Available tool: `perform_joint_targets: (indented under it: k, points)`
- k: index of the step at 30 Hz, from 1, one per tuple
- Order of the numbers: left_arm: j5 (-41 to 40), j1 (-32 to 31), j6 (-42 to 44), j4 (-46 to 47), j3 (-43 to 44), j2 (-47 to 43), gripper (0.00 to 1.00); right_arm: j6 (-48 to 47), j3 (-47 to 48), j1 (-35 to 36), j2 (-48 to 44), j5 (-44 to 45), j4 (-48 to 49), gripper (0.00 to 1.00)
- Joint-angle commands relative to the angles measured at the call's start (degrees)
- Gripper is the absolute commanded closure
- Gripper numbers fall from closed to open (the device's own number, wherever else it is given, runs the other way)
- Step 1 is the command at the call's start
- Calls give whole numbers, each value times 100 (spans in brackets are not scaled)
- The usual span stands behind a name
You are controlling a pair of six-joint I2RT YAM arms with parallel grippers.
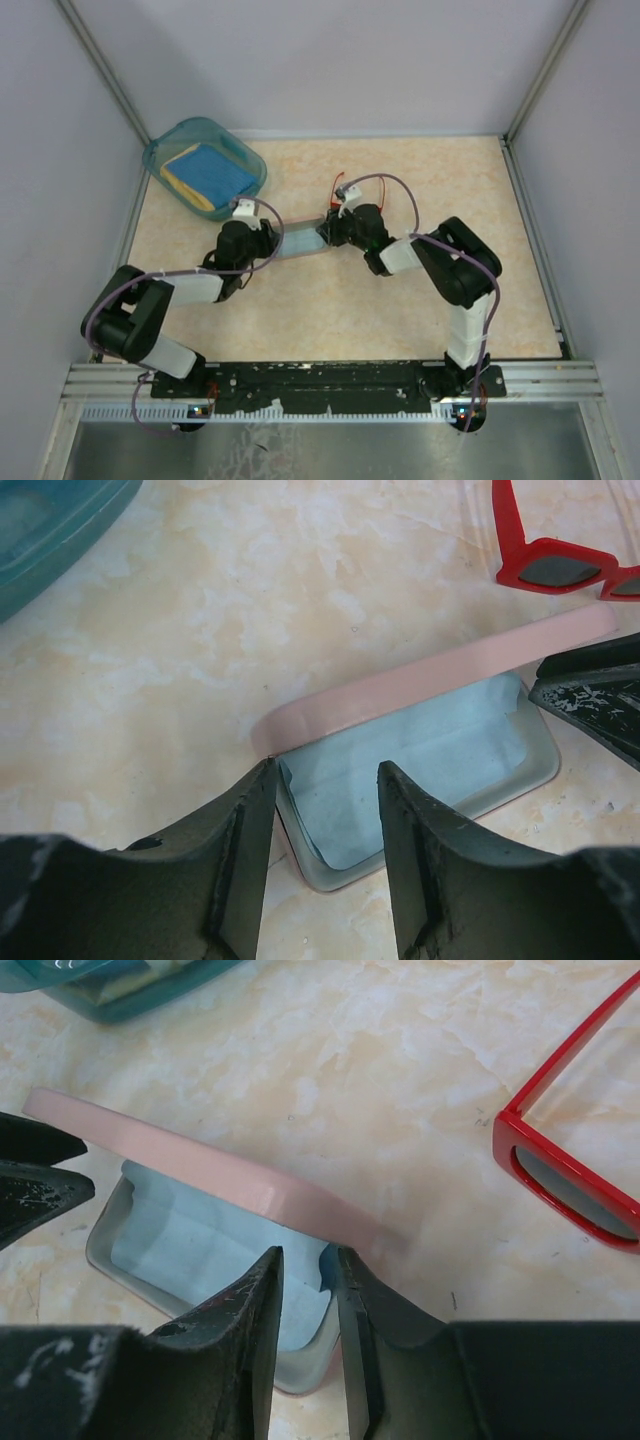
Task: Organize the sunglasses
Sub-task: Place the glasses cleaning cloth in the sunglasses case.
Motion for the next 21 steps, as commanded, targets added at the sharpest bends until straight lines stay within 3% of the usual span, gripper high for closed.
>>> perform_joint_targets:
  k: [1,9,16,21]
  points:
    - [-87,38,-72,-115,-143,-300,48,-131,-172,-55,-501,178,211,71]
    - [-60,32,-151,-360,-315,-661,48,-96,-617,-55,-968,271,267,70]
    - [64,35,-172,-746,-554,-1241,47,-64,-1137,-123,-1735,768,-90,59]
    - [-22,32,-306,-1066,-855,-1883,43,98,-1408,-585,-2582,1058,-693,50]
